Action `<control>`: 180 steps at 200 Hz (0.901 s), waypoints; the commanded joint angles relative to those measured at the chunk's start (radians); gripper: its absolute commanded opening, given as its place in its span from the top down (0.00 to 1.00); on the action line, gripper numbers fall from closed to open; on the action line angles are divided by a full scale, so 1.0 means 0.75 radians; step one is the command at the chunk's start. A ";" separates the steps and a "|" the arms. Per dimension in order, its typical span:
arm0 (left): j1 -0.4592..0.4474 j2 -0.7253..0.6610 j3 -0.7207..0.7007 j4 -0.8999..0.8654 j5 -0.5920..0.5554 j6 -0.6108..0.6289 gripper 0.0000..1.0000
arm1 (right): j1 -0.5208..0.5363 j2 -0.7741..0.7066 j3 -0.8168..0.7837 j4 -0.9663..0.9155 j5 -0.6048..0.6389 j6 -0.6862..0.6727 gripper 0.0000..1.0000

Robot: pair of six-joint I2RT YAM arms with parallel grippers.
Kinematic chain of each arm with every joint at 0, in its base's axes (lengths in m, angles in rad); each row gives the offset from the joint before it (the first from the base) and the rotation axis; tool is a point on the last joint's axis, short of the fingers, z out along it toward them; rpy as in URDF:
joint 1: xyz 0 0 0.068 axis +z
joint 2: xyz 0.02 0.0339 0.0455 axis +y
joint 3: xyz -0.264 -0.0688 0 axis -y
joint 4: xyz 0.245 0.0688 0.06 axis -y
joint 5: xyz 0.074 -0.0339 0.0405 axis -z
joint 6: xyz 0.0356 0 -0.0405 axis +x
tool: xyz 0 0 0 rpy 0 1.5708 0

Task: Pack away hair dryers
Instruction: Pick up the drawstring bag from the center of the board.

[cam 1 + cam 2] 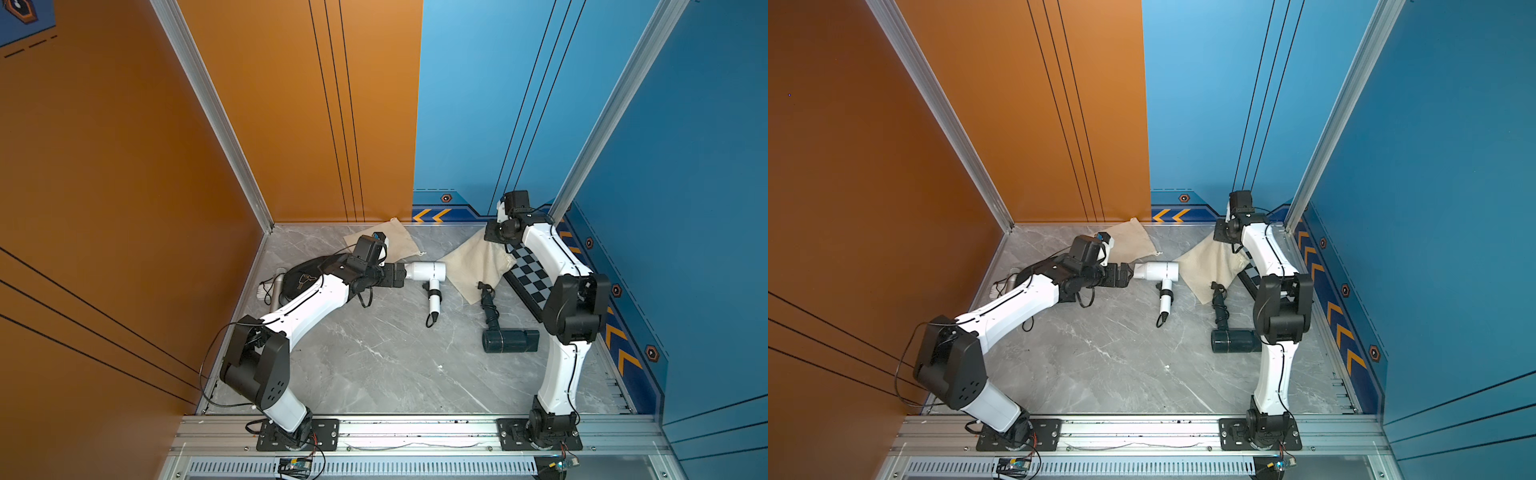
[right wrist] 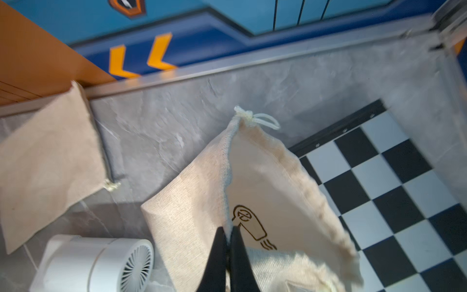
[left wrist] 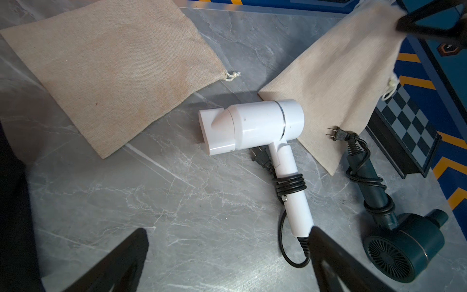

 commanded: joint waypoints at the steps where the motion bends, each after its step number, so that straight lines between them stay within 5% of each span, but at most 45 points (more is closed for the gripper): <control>1: 0.012 0.004 -0.016 0.039 0.014 -0.034 0.00 | 0.023 -0.159 -0.038 0.197 0.114 -0.034 1.00; 87: 0.205 -0.195 -0.123 0.042 0.010 -0.151 0.01 | 0.289 -0.465 -0.177 0.436 0.156 0.010 1.00; 125: 0.406 -0.428 -0.238 0.020 0.018 -0.227 0.01 | 0.522 -0.642 -0.276 0.454 0.170 0.211 1.00; 180: 0.664 -0.695 -0.385 -0.078 0.012 -0.278 0.00 | 0.943 -0.779 -0.641 0.752 0.438 0.583 1.00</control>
